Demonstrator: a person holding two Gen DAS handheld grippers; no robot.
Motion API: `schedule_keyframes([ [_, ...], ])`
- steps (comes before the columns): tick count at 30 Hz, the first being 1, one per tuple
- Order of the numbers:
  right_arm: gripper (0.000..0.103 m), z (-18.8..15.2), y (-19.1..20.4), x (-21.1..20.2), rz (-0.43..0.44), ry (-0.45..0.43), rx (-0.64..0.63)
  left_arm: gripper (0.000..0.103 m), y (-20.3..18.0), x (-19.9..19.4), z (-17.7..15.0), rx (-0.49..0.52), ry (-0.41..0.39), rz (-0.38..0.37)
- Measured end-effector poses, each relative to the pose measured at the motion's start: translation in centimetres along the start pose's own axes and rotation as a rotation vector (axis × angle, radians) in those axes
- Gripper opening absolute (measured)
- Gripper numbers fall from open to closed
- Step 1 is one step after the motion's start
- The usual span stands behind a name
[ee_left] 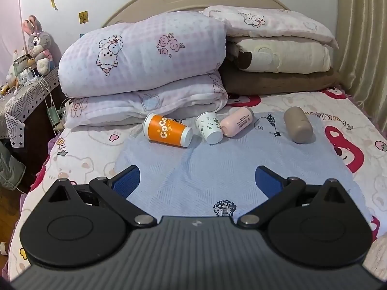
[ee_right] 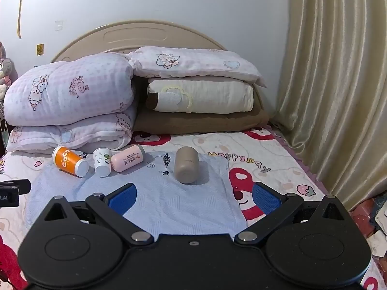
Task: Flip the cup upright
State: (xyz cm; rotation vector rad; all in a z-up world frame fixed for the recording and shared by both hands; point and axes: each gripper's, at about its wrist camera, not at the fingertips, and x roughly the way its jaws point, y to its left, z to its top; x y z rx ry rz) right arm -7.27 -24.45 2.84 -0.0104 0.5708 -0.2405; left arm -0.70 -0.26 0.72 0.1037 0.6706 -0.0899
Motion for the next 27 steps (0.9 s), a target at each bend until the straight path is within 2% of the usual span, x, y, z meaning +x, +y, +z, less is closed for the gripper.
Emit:
schedule_keyframes([
  [8,0.103,0.13,0.64,0.21,-0.008,0.006,-0.005,0.103,0.35,0.16,-0.29,-0.037,-0.017,-0.031],
  [27,0.103,-0.05,0.72,0.22,-0.009,0.007,-0.003,0.103,0.82,0.29,-0.5,-0.051,-0.019,-0.028],
])
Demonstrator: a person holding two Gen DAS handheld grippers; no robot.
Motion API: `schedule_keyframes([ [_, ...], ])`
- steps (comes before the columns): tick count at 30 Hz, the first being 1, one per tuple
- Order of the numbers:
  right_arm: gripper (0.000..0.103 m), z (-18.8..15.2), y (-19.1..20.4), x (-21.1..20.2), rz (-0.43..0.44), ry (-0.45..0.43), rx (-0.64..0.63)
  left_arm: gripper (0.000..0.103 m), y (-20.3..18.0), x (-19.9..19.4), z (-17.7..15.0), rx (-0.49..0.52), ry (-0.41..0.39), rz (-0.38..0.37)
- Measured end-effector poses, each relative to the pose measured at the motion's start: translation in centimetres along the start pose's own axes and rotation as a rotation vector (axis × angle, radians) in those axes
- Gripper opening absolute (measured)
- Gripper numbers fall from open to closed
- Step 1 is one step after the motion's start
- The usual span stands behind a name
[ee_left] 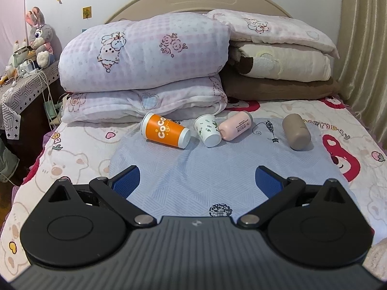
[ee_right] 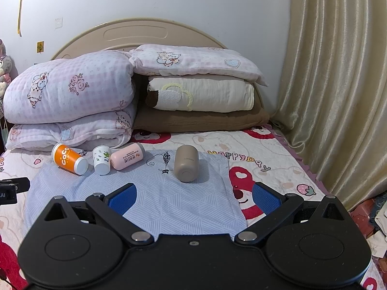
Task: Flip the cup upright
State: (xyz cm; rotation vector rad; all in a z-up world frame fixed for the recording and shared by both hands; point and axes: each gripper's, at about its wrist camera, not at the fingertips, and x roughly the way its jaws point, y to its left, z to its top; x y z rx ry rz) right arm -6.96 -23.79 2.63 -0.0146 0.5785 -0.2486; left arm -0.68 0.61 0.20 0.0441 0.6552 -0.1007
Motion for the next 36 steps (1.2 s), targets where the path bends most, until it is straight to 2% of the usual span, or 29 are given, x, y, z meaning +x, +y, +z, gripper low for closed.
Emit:
schedule_keyframes([
  [12,0.103,-0.3,0.3,0.3,-0.024,-0.006,-0.018,0.103,0.0,0.7,-0.4,0.002,0.023,-0.008],
  [17,0.103,-0.3,0.1,0.5,-0.001,0.005,0.001,0.103,0.1,0.9,-0.4,-0.003,0.027,-0.002],
  [36,0.103,-0.1,0.2,0.3,-0.005,0.004,-0.007,0.103,-0.2,1.3,-0.7,0.006,0.039,0.004],
])
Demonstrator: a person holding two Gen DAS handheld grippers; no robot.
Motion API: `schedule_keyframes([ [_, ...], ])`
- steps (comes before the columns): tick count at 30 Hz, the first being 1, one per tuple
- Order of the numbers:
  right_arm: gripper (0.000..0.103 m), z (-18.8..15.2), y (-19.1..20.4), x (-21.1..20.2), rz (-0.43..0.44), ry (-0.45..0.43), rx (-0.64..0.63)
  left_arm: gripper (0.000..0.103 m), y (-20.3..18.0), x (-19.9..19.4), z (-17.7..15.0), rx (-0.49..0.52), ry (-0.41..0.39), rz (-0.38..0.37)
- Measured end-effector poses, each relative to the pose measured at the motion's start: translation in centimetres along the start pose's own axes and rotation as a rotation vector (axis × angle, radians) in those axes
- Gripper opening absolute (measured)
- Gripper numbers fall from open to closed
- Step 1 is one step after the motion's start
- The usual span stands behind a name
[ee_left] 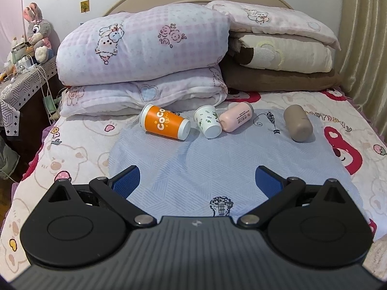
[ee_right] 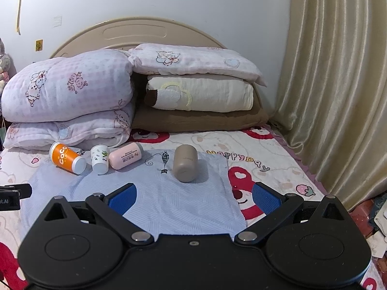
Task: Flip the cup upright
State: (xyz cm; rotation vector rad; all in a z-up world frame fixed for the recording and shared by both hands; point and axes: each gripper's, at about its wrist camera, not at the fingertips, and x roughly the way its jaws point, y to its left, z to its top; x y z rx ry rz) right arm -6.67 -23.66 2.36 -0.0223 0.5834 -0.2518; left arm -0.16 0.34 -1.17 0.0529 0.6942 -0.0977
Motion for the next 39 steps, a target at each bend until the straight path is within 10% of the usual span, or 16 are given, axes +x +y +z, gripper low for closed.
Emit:
schedule_keyframes([
  [13,0.103,-0.2,0.0,0.7,0.032,0.028,-0.011,0.103,-0.5,1.3,0.9,0.055,0.041,-0.021],
  [26,0.103,3.7,-5.8,3.5,0.524,0.03,0.001,0.103,-3.1,2.9,8.9,0.17,0.073,-0.252],
  [39,0.101,3.5,-7.3,18.3,0.501,0.173,0.169,0.103,-10.3,14.9,12.2,0.153,0.12,-0.345],
])
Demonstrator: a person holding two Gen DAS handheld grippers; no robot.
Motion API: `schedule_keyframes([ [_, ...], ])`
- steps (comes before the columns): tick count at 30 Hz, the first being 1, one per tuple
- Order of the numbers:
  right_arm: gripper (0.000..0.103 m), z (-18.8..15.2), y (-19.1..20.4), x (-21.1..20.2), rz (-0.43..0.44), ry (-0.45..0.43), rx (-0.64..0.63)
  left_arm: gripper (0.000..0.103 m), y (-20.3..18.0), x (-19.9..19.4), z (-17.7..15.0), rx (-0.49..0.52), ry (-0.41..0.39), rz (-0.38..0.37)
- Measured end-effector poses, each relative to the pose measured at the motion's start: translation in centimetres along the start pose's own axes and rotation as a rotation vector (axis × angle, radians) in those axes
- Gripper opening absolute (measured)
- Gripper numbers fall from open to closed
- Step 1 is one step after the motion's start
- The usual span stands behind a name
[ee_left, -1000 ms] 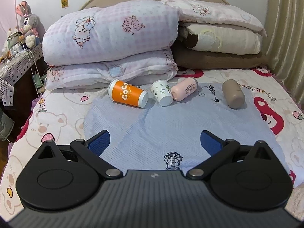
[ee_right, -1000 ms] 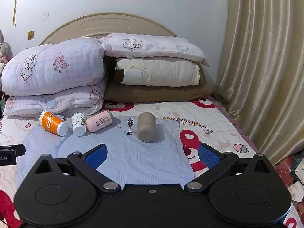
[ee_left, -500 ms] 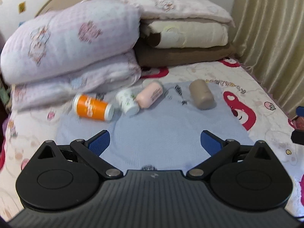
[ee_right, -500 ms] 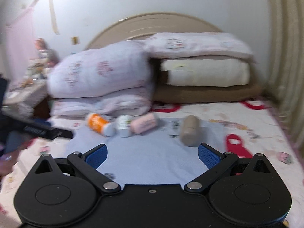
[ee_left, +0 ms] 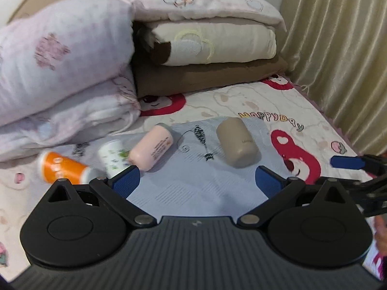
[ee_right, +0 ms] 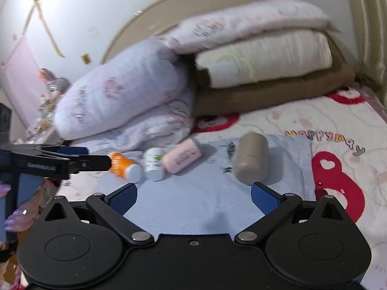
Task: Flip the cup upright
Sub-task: 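Move both grippers toward the grey tumbler lying on its side, then close the left gripper on the tumbler while the right gripper also grips it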
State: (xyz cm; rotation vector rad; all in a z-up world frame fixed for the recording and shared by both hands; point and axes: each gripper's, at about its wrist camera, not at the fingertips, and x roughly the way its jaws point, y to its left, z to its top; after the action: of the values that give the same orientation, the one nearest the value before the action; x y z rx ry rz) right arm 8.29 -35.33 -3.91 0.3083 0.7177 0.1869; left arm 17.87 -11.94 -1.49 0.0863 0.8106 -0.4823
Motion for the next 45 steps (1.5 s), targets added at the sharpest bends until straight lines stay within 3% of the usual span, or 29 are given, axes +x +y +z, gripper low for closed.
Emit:
schedule_keyframes([
  [4,0.101,0.5,-2.6,4.9,-0.021,0.03,0.051,0.102,0.7,5.4,0.3,-0.057,0.021,-0.056],
  [8,0.098,0.4,-4.1,8.7,-0.002,0.013,0.05,0.101,1.5,10.3,0.9,-0.068,0.073,-0.21],
  [11,0.098,0.5,-4.6,10.9,-0.012,0.013,0.029,0.1,1.6,13.0,1.1,-0.078,0.069,-0.264],
  [18,0.097,0.3,-4.9,15.2,-0.074,-0.042,-0.023,0.1,0.1,19.2,0.9,-0.096,0.102,-0.301],
  [24,0.097,-0.1,-4.3,17.4,-0.167,-0.075,-0.102,0.1,-0.5,21.3,0.5,-0.105,0.086,-0.321],
  [29,0.097,-1.0,-3.6,19.6,-0.246,-0.097,-0.278,0.099,-0.5,22.4,0.2,-0.113,0.133,-0.326],
  [32,0.096,-1.2,-4.7,19.3,-0.208,-0.152,-0.203,0.098,0.0,23.0,0.0,-0.148,0.135,-0.355],
  [36,0.096,-1.0,-5.6,19.3,-0.153,-0.166,-0.148,0.098,1.5,24.0,0.3,-0.302,0.159,-0.508],
  [42,0.096,-1.0,-6.5,20.1,-0.091,-0.14,-0.057,0.098,1.5,26.1,0.7,-0.344,0.176,-0.452],
  [45,0.095,-1.2,-6.5,20.6,-0.102,-0.106,-0.068,0.091,1.6,26.8,0.6,-0.346,0.177,-0.496],
])
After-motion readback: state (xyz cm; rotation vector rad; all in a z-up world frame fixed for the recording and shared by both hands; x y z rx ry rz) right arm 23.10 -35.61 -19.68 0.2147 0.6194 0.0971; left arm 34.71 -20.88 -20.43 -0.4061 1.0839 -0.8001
